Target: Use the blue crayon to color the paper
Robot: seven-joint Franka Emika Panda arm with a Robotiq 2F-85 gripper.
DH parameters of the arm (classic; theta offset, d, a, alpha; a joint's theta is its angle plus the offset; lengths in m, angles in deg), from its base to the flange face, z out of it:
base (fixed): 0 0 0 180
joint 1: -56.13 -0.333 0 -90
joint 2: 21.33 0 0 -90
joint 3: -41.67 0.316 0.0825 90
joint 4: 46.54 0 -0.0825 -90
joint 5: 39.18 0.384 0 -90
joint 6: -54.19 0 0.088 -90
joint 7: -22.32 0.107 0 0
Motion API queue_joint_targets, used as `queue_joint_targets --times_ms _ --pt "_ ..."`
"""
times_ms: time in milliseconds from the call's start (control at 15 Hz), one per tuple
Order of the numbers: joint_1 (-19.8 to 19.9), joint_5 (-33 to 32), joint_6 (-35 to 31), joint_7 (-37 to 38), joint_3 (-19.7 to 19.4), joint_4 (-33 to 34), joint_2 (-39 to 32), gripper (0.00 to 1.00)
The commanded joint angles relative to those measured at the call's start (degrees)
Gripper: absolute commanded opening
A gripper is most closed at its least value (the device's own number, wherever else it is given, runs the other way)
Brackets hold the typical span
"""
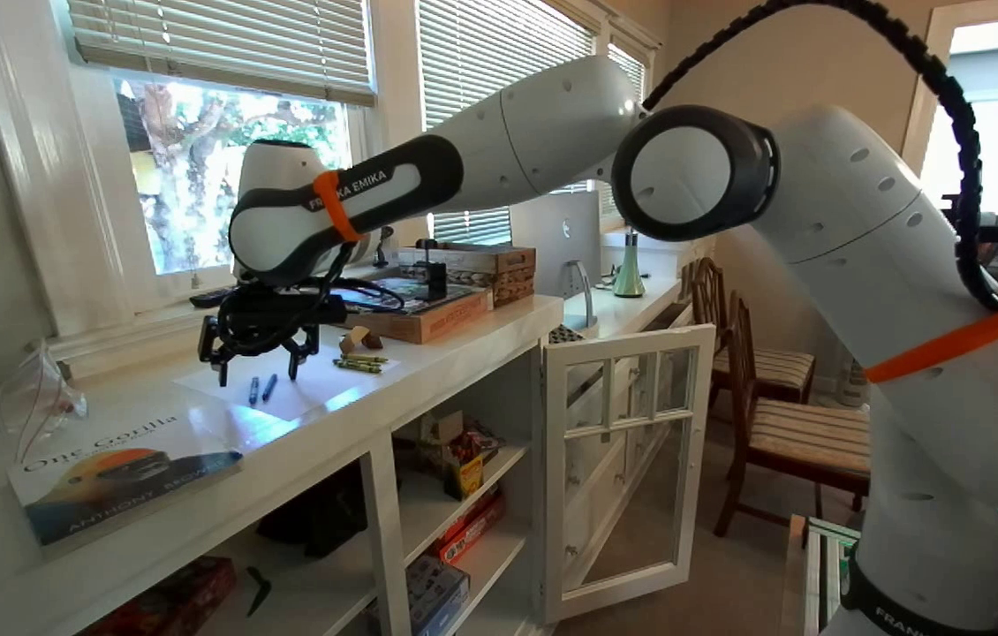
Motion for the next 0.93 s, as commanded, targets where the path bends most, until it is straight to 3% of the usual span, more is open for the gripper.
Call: queue_joint_targets --times_ms 0,67,200,733,867 --pt "-0.93 -0.49 2.75 0.5 -0.94 4.86 -2.93 1.0" --pt "-0.96 -0.43 2.97 0.41 -0.93 5.39 -3.19 0.75" --pt "-1.06 -0.43 3.19 0.4 -1.0 6.18 -3.69 0.68" --pt "-1.0 -0.44 4.5 -0.01 -1.19 7.81 -4.08 0.04" --pt "-0.94 -0.4 4.72 -0.12 -1.17 8.07 -4.01 0.0"
